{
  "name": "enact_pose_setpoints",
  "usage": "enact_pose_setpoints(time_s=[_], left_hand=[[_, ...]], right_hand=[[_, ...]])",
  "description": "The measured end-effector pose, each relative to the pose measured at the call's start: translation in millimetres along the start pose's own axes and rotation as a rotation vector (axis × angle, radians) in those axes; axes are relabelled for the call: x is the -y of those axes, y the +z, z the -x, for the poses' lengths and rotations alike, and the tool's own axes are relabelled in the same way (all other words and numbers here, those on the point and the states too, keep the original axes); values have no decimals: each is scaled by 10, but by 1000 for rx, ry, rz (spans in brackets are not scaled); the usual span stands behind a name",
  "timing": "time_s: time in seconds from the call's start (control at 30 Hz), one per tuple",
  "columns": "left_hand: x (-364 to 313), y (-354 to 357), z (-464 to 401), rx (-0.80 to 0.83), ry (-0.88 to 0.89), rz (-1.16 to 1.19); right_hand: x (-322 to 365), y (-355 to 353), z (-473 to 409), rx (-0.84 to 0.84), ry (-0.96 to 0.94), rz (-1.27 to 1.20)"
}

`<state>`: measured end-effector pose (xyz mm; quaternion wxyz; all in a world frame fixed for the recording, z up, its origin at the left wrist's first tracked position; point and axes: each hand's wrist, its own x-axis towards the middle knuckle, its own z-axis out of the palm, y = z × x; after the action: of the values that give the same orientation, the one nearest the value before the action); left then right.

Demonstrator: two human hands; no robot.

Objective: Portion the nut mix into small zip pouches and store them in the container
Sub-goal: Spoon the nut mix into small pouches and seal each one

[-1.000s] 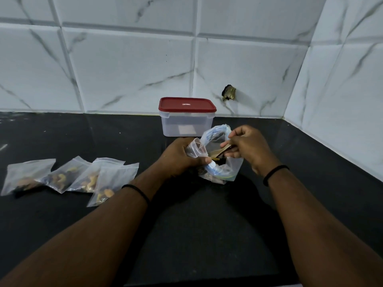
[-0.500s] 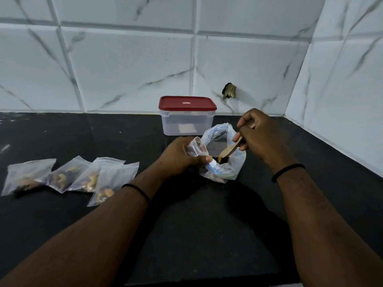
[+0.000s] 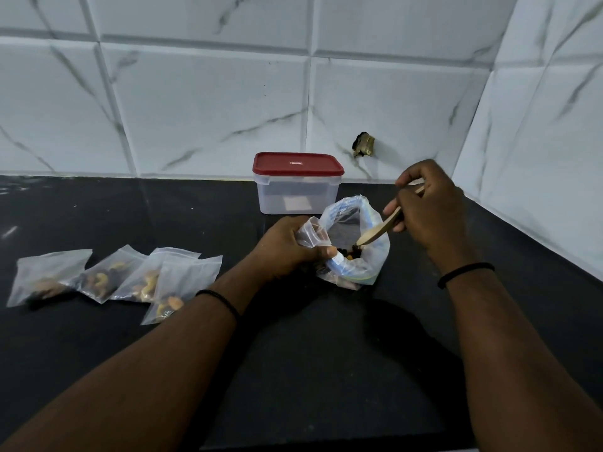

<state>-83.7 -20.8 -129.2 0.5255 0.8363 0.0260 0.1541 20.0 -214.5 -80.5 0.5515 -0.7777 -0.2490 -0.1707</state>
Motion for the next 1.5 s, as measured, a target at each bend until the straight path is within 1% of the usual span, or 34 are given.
enact_pose_setpoints(time_s=[0.07, 0.13, 0.3, 0.37, 0.47, 0.7, 0.77, 0.87, 1.03, 1.1, 1.27, 1.37, 1.43, 1.5], left_hand=[[1, 6, -2, -5, 12, -2], [18, 8, -8, -9, 20, -9], [27, 6, -7, -3, 11, 7], [15, 9, -4, 2, 9, 11], [4, 10, -2, -3, 6, 15], [-18, 6, 6, 16, -8, 36], [-16, 4, 1, 24, -16, 32], [1, 7, -12, 22, -14, 26], [18, 4, -21, 27, -12, 21], [24, 6, -25, 23, -11, 21], [49, 6, -52, 17, -30, -5], [67, 1, -62, 17, -31, -12], [78, 1, -66, 13, -41, -3], [89, 4, -66, 10, -40, 16]], right_hand=[[39, -14, 28, -32, -24, 3], [52, -13, 36, -21, -23, 12], [-8, 95, 39, 131, 42, 69], [-17, 142, 49, 156, 54, 90], [-27, 207, 57, 133, 81, 71], [-167, 357, 18, 45, 187, -128], [-187, 345, -11, 9, 179, -157], [-212, 314, -44, -12, 113, -112], [-279, 363, -49, 126, 44, 34], [-288, 366, -53, 180, 50, 44], [-235, 353, -28, 240, 198, -94], [-218, 383, -8, 306, 290, -188], [-221, 416, 14, 353, 333, -241], [-221, 441, 30, 362, 366, -297]])
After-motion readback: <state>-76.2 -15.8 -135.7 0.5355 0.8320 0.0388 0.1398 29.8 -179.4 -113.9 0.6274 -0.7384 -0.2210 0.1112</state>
